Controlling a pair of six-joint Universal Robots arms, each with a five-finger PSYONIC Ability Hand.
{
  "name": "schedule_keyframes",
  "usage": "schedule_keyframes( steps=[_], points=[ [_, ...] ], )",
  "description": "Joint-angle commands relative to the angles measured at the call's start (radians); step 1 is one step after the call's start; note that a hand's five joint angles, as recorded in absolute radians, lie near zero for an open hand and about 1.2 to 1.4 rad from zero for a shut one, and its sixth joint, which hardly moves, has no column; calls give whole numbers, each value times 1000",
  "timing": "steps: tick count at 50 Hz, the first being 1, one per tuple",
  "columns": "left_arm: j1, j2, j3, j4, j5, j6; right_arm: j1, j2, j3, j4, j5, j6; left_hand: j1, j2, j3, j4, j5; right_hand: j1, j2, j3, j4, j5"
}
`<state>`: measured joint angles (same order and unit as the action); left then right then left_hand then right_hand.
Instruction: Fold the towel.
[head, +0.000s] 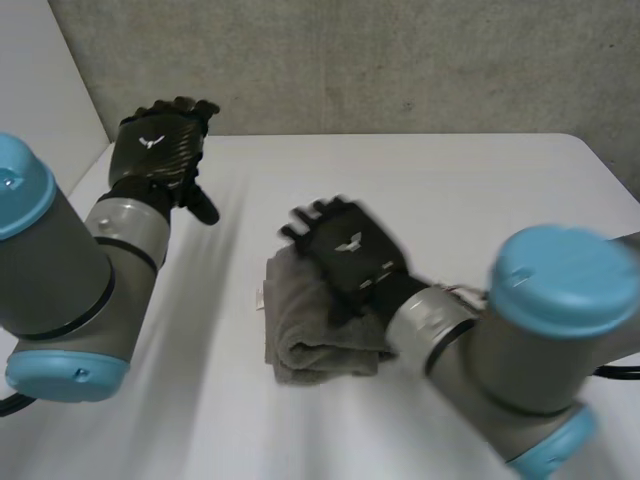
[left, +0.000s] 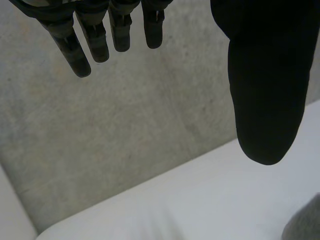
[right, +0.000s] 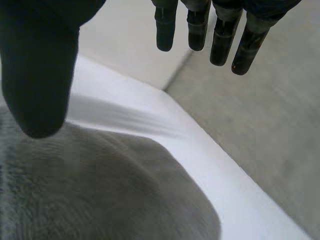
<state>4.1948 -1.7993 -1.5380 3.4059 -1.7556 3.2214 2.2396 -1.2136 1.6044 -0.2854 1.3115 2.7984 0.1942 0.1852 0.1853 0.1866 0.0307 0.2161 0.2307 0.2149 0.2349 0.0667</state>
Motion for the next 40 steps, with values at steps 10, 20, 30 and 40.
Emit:
schedule_keyframes(
  steps=[10,20,30,40],
  points=[
    [-186,-270,179,-101,65,-58,-307,-99,65,239,-63,375,34,43,43,42,23,-42,-56,-40,-60,-67],
    [-226,-433,194,-226,-65,-51,-278,81,-21,238,-84,360,28,37,37,36,17,-42,-56,-40,-60,-67],
    [-183,-439,130,-221,-87,-11,-158,281,-170,242,-48,260,22,31,31,30,11,-42,-56,-40,-60,-67],
    [-194,-270,125,-214,-85,6,-150,264,-284,305,48,217,13,22,22,21,2,-42,-56,-40,-60,-67]
  ],
)
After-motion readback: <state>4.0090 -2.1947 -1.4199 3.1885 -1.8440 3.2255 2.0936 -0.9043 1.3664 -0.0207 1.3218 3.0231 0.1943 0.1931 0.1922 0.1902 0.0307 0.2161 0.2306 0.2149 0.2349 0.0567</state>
